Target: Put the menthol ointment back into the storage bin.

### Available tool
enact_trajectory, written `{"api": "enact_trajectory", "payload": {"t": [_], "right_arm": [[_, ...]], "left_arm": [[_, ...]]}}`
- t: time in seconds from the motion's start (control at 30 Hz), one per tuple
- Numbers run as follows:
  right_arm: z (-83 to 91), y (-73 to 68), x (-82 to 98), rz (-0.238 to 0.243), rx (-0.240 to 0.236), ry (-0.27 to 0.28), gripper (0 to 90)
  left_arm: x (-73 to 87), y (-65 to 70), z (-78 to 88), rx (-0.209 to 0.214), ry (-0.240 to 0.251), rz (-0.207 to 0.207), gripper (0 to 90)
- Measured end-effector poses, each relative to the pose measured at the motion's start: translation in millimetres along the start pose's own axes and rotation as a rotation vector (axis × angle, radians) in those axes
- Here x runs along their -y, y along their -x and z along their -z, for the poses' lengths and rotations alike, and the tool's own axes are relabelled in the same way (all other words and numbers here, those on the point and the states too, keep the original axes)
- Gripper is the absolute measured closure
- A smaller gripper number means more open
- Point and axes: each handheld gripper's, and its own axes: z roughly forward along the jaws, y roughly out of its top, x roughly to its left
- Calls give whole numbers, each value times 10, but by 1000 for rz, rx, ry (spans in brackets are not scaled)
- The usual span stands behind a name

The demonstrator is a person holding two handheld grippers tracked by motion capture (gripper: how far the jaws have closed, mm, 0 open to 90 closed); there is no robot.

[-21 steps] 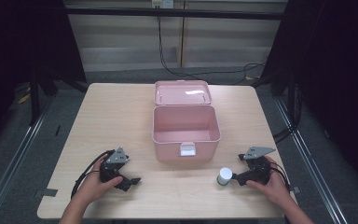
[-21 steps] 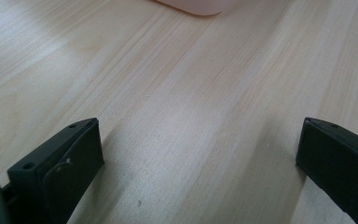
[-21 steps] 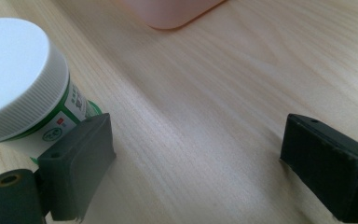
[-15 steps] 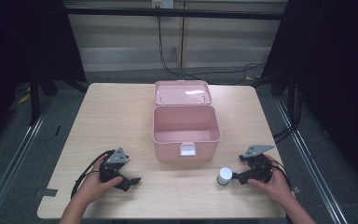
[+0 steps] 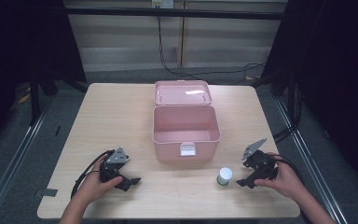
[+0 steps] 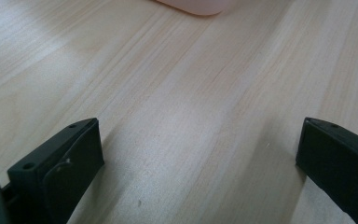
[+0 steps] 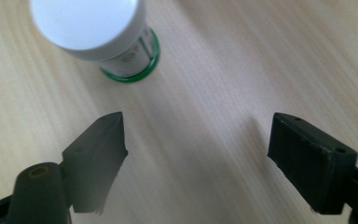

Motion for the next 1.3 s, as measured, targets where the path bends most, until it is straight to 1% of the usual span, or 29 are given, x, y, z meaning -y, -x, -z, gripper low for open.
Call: {"api": "enact_trajectory", "payload": {"t": [0.1,0.13,0.23,0.3,0.37,0.4,0.43,0.47,0.5,0.53,0.57,0.63,0.67,0.7,0.73,0.77,0.87,0.93,0.97,1.0,1.03,1.07,1.2,1.27,1.3], "right_arm": [[58,-43,-72,14,-20,-36,238],[58,-43,-72,14,-20,-36,238],[93,-92,-165,33,-34,-76,264],[94,-111,-216,43,-34,-89,267],[91,-143,-273,49,-49,-106,289],[84,-157,-300,61,-54,-115,294],[66,-187,-351,83,-52,-138,296],[66,-187,-351,83,-52,-138,296],[52,-214,-399,100,-51,-157,303],[52,-214,-399,100,-51,-157,303],[50,-235,-446,113,-60,-164,322],[51,-247,-469,112,-59,-168,328],[57,-254,-493,119,-56,-175,332],[56,-262,-534,121,-62,-176,346],[56,-262,-534,121,-62,-176,346],[48,-270,-572,125,-65,-190,364],[37,-285,-625,131,-70,-197,382],[32,-292,-641,125,-72,-198,386],[25,-292,-656,133,-70,-200,390],[12,-311,-679,129,-70,-207,400],[2,-308,-688,142,-71,-208,405],[-2,-322,-699,126,-69,-211,414],[-21,-333,-729,133,-81,-224,430],[-31,-345,-748,130,-75,-240,434],[-38,-343,-757,138,-74,-246,437]], "left_arm": [[0,-1,0,0,-1,-1,0],[0,0,0,0,0,-1,0],[0,-1,0,0,0,-1,0],[0,0,0,0,0,0,0],[0,-1,0,0,0,-1,0],[0,-1,0,0,0,-1,0],[0,0,0,0,0,-1,0],[0,0,0,0,0,-1,0],[0,0,0,0,-1,-1,0],[0,0,0,0,0,-1,0],[0,-1,1,0,-1,-1,0],[0,0,0,0,-1,-1,0],[0,-1,0,0,1,-1,0],[0,0,0,0,-1,-1,0],[0,-1,0,0,0,-1,0],[0,0,0,0,0,0,0],[0,0,0,0,-1,-1,0],[0,0,0,0,0,0,0],[0,-1,0,0,0,-1,0],[0,0,1,0,-1,0,0],[0,0,0,0,0,-1,1],[0,-1,0,0,0,-1,0],[0,-1,-1,0,1,-1,0],[0,0,0,0,0,0,0],[0,-1,0,0,0,-1,0]]}}
